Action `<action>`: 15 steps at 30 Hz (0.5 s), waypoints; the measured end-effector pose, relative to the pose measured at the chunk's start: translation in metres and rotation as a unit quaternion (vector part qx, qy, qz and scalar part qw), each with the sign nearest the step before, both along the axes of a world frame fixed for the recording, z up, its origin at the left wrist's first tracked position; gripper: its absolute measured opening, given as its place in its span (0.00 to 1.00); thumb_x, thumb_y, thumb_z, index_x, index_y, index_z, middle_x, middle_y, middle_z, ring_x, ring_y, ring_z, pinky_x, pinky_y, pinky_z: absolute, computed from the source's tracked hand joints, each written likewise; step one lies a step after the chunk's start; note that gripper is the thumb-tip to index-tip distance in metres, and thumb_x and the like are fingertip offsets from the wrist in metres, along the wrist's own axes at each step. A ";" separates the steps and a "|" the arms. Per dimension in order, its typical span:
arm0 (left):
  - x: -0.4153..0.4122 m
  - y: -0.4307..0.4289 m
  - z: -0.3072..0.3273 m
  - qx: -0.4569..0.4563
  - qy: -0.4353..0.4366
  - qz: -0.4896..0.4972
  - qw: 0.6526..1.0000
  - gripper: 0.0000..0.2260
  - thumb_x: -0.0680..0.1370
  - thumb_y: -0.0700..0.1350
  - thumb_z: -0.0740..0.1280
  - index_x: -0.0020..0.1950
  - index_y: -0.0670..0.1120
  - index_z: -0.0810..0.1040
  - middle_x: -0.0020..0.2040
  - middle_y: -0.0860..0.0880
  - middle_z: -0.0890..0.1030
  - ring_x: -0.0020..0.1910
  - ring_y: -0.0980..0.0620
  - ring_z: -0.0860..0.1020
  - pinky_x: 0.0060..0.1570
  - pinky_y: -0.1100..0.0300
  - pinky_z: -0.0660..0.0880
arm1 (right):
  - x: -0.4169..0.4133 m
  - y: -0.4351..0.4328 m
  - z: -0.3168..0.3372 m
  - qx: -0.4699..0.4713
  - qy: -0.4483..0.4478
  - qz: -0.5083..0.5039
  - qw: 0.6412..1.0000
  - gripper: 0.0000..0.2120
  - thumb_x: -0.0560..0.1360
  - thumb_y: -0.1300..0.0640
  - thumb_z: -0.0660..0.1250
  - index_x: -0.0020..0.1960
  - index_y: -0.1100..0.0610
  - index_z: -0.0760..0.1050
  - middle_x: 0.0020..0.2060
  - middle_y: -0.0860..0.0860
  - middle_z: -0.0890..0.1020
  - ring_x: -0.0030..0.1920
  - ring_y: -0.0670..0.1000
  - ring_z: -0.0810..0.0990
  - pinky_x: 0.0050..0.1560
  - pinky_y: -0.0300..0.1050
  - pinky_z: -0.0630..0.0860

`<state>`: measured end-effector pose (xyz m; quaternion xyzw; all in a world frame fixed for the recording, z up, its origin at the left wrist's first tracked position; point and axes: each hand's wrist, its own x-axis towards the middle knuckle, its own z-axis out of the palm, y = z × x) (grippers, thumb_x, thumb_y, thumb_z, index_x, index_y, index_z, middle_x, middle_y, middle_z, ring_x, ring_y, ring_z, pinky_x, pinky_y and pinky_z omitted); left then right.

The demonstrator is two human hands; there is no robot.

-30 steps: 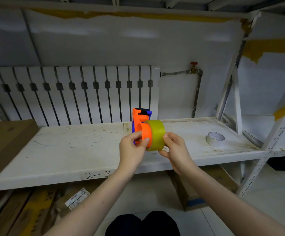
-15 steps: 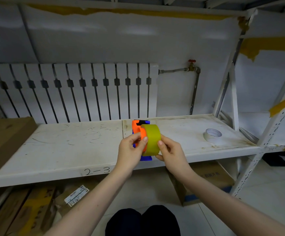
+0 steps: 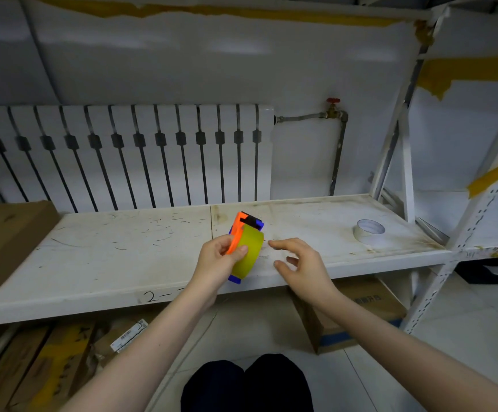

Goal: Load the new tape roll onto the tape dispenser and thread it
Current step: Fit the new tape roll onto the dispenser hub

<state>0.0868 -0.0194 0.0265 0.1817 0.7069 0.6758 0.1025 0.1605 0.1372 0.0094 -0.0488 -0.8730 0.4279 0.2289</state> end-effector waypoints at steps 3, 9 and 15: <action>-0.008 0.001 -0.007 -0.049 -0.018 -0.023 0.998 0.04 0.77 0.42 0.65 0.47 0.51 0.77 0.47 0.49 0.81 0.47 0.49 0.78 0.46 0.57 0.75 | -0.012 0.010 0.004 -0.057 0.000 -0.018 0.998 0.12 0.76 0.60 0.64 0.60 0.54 0.75 0.58 0.47 0.78 0.58 0.45 0.75 0.62 0.48 0.75; -0.022 0.010 -0.026 -0.071 -0.025 -0.080 0.994 0.09 0.78 0.44 0.64 0.58 0.47 0.76 0.52 0.48 0.80 0.49 0.52 0.79 0.45 0.63 0.76 | -0.047 0.013 0.000 -0.072 -0.179 0.107 0.975 0.26 0.76 0.50 0.65 0.71 0.56 0.63 0.63 0.51 0.73 0.60 0.46 0.71 0.55 0.36 0.71; -0.052 0.020 -0.036 -0.045 -0.049 -0.097 0.993 0.10 0.78 0.40 0.62 0.56 0.51 0.77 0.56 0.46 0.81 0.56 0.47 0.79 0.58 0.51 0.75 | -0.089 0.027 -0.010 -0.059 -0.157 0.120 0.979 0.31 0.71 0.53 0.72 0.69 0.53 0.64 0.58 0.44 0.69 0.57 0.45 0.70 0.44 0.30 0.71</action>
